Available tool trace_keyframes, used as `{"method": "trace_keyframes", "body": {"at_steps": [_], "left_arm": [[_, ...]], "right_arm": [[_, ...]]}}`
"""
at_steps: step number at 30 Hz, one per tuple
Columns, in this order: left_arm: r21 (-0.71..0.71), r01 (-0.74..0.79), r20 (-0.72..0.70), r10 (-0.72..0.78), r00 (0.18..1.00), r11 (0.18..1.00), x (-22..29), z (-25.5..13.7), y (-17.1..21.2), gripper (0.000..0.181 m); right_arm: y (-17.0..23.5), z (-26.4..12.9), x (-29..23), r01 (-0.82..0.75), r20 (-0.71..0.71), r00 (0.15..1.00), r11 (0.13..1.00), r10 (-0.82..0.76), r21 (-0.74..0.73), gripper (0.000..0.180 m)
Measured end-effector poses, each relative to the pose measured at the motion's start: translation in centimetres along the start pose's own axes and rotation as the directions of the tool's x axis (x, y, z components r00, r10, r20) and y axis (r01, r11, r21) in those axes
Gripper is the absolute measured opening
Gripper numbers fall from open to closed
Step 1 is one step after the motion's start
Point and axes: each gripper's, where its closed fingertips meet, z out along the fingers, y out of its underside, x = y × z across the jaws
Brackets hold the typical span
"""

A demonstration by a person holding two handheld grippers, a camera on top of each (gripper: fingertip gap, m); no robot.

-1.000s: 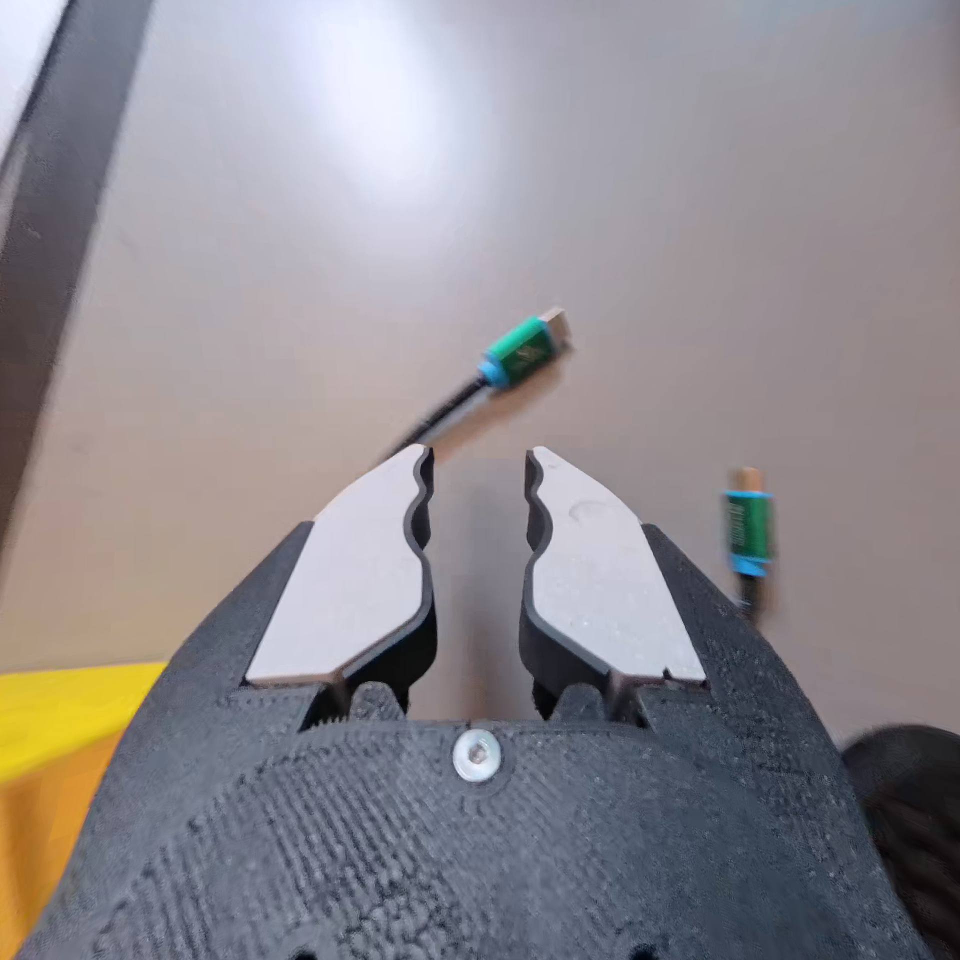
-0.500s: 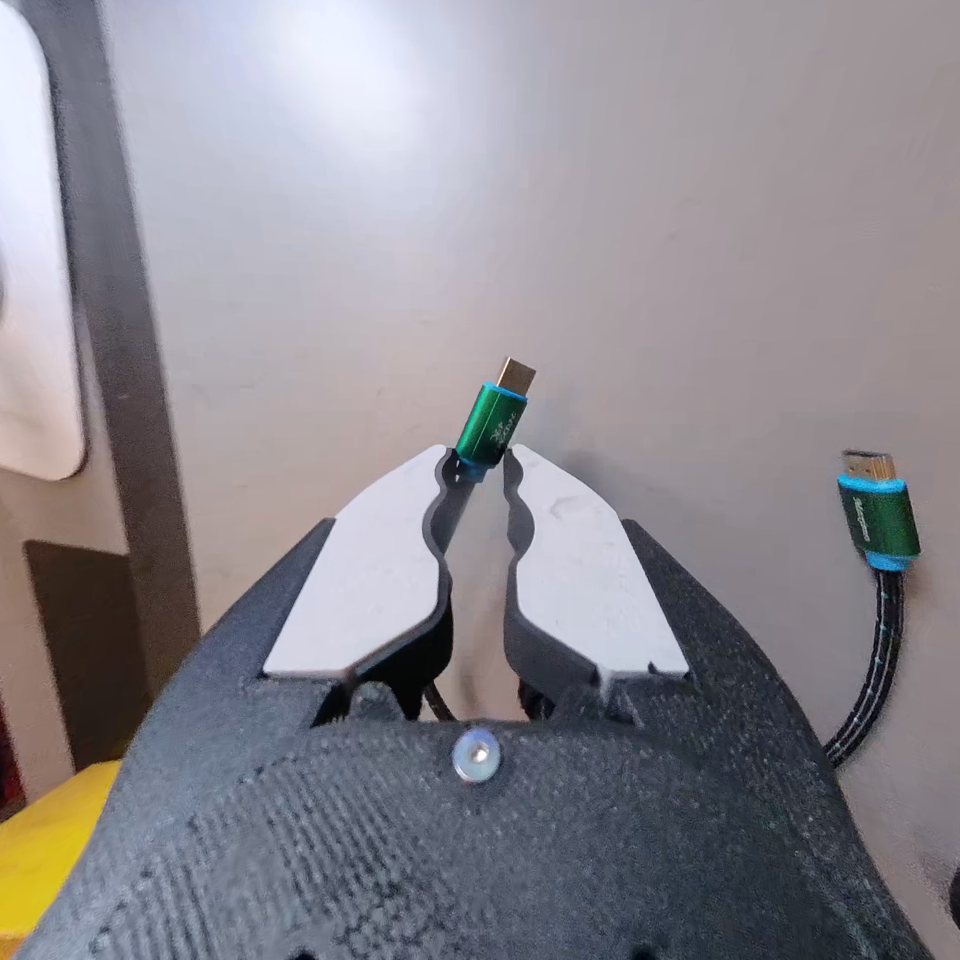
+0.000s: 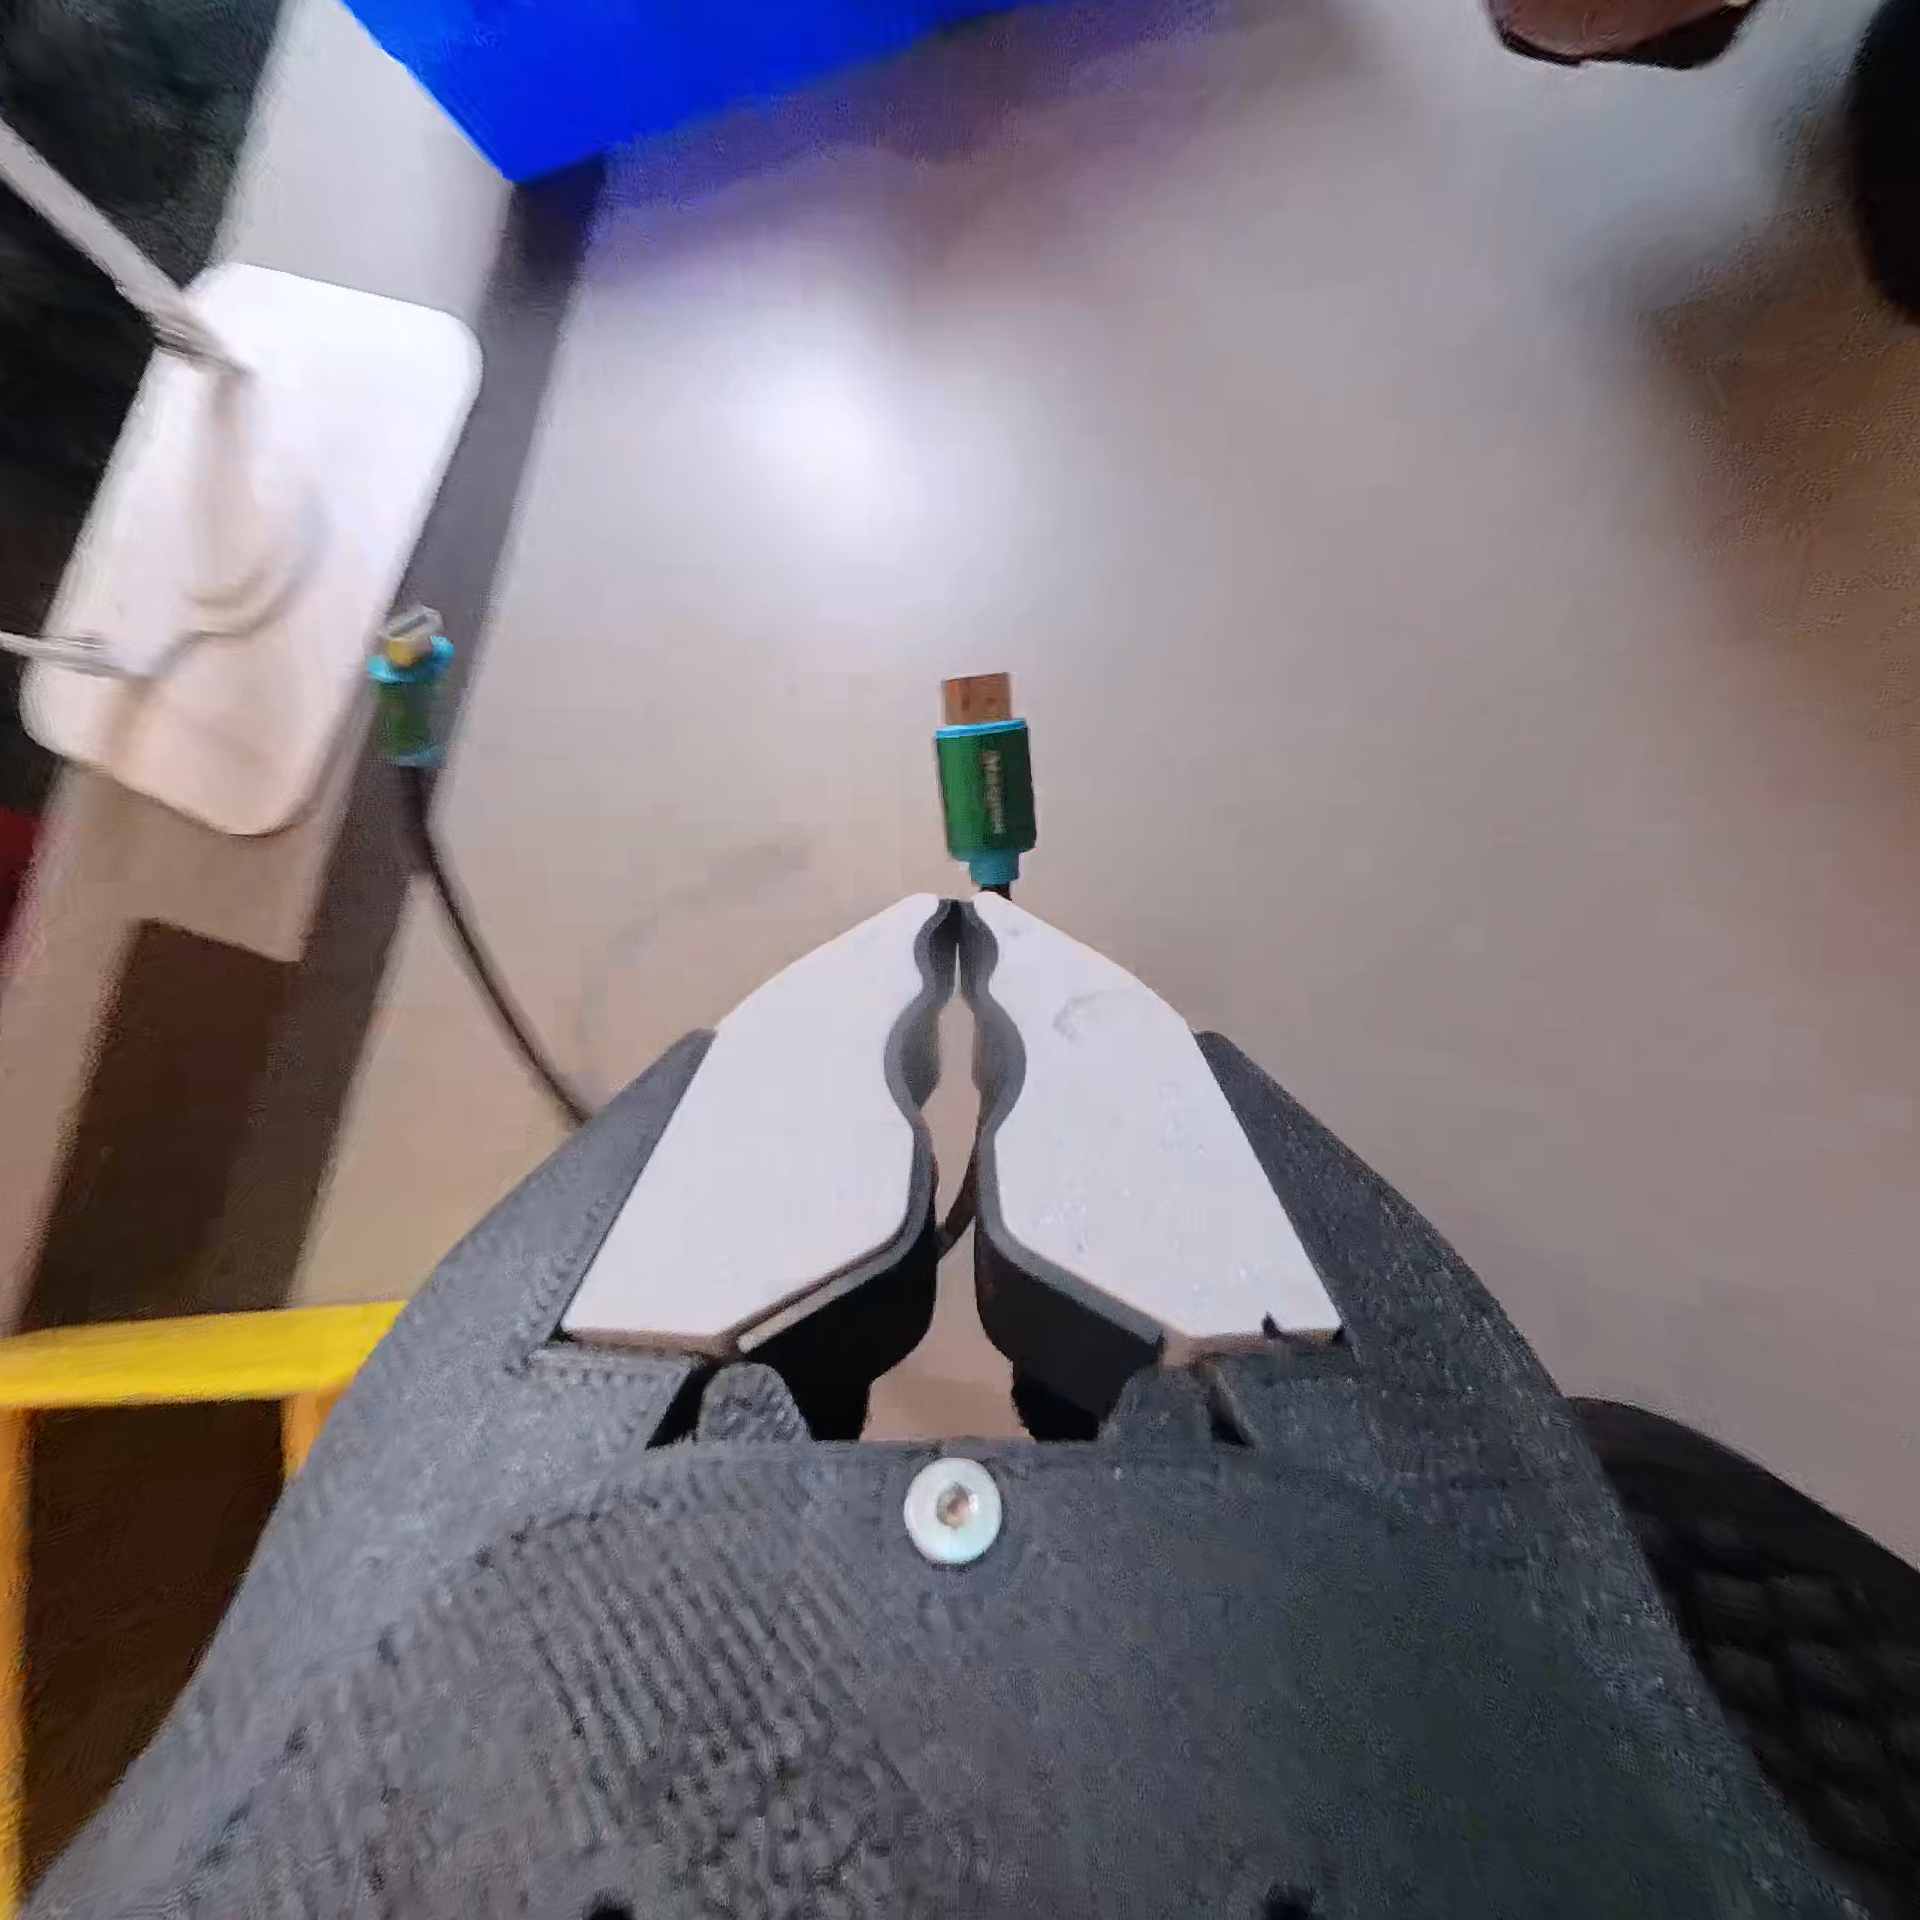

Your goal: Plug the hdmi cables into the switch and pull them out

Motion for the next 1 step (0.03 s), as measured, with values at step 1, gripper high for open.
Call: {"method": "trace_keyframes", "body": {"at_steps": [1], "left_arm": [[-0.012, 0.027, -0.069, -0.027, 0.997, 1.000, 1.95, 1.40, 0.86, 0.000]], "right_arm": [[0.05, 0.05, 0.03, -0.002, -0.001, 1.000, 1.000, 0.002, 0.000, 0.014]]}}
